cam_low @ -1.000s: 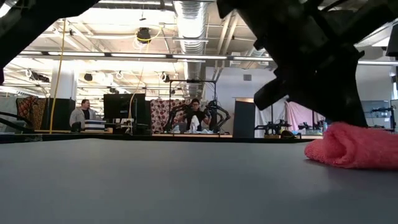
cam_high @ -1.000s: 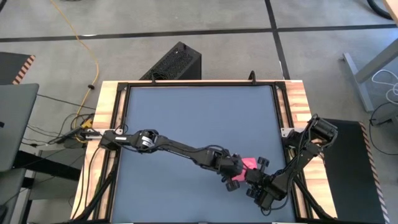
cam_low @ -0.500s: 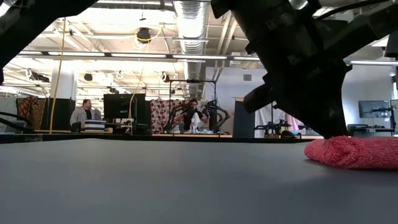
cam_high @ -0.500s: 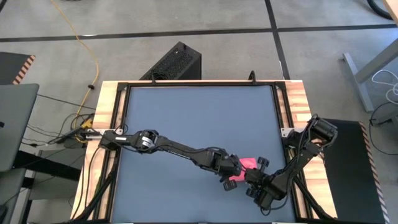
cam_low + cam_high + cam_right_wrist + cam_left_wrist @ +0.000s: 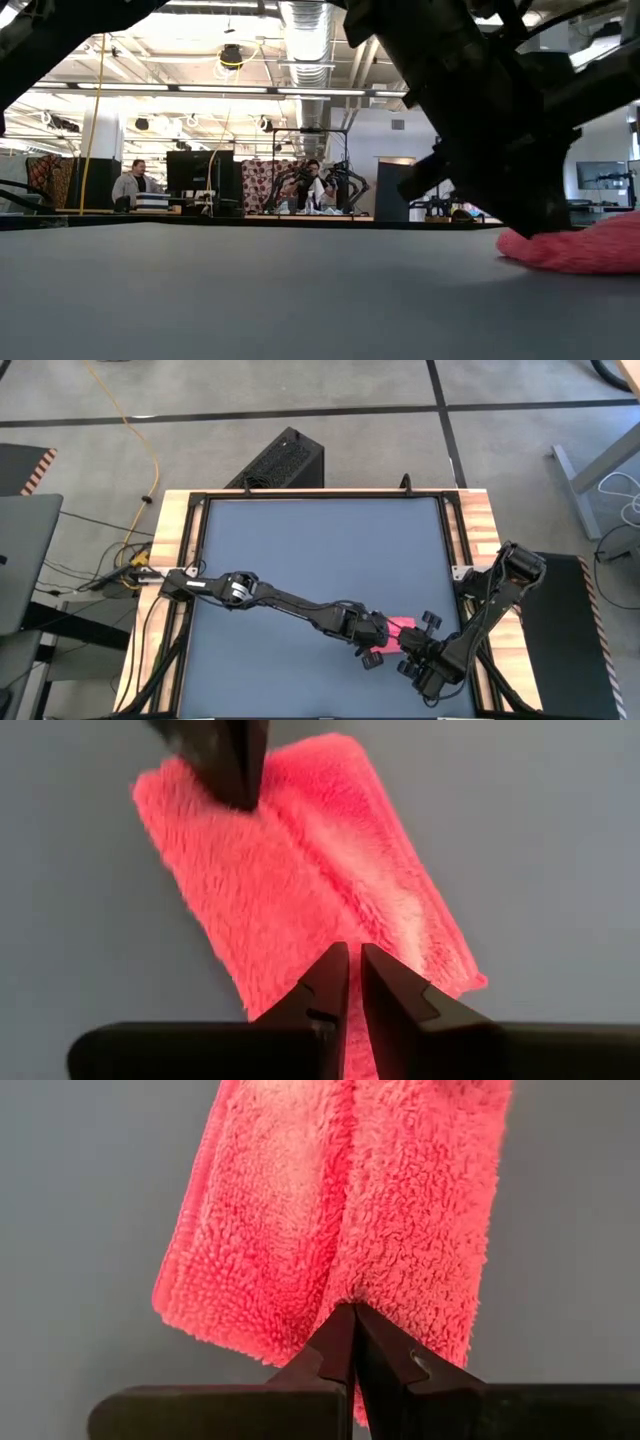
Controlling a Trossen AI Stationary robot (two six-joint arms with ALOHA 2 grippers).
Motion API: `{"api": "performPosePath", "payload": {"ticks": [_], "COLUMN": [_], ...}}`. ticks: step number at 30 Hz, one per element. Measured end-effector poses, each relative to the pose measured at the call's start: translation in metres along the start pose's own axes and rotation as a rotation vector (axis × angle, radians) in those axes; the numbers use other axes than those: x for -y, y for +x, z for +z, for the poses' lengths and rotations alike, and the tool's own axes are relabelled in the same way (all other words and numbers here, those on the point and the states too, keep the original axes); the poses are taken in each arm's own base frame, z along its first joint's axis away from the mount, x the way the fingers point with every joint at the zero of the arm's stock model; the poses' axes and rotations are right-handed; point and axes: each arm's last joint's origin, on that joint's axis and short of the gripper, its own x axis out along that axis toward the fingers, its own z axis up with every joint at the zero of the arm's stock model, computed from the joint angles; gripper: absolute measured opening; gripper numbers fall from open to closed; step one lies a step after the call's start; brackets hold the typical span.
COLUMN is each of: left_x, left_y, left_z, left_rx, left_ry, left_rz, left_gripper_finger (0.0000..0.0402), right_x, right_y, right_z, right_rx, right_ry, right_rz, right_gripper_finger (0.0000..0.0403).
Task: Roll towel
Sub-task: Roll the pink towel
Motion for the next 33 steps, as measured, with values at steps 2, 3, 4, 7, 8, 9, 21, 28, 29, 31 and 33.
{"api": "performPosePath", "payload": {"ticks": [2,3,4,7,8,9,21,28,29,31,33], "left_x": [0.001,0.001,0.002,0.004,0.004,0.004,0.001,-0.004,-0.005,-0.005,-0.005], "left_y": [0.001,0.001,0.001,0.002,0.003,0.003,0.004,0.005,0.005,0.005,0.005], "left_z": [0.001,0.001,0.003,0.007,0.008,0.009,0.013,0.017,0.017,0.018,0.017], "left_rx": [0.013,0.024,0.04,0.086,0.094,0.097,0.071,0.048,0.045,0.039,0.037], "left_ry": [0.0,0.001,-0.001,-0.009,-0.01,-0.007,0.02,0.013,0.012,0.011,0.011], "left_rz": [-0.01,-0.011,-0.015,-0.043,-0.061,-0.081,-0.16,-0.205,-0.21,-0.22,-0.224], "left_gripper_finger": [0.0,0.0,0.0,0.0,0.0,0.0,0.0,0.0,0.0,0.0,0.0], "right_x": [0.003,0.004,0.005,0.004,0.003,0.001,-0.04,-0.033,-0.032,-0.03,-0.03], "right_y": [-0.007,-0.011,-0.015,-0.026,-0.029,-0.033,-0.033,-0.016,-0.014,-0.009,-0.004], "right_z": [0.001,0.002,0.002,-0.001,-0.002,-0.003,-0.026,-0.029,-0.031,-0.035,-0.039], "right_rx": [0.004,0.006,0.007,0.025,0.033,0.049,0.047,0.032,0.033,0.034,0.032], "right_ry": [0.043,0.069,0.097,0.164,0.171,0.176,0.131,-0.047,-0.094,-0.185,-0.26], "right_rz": [0.024,0.038,0.052,0.124,0.154,0.184,0.426,0.267,0.24,0.19,0.15], "right_gripper_finger": [0.0061,0.0062,0.0062,0.0062,0.0062,0.0062,0.0134,0.0202,0.0201,0.0193,0.0182]}}
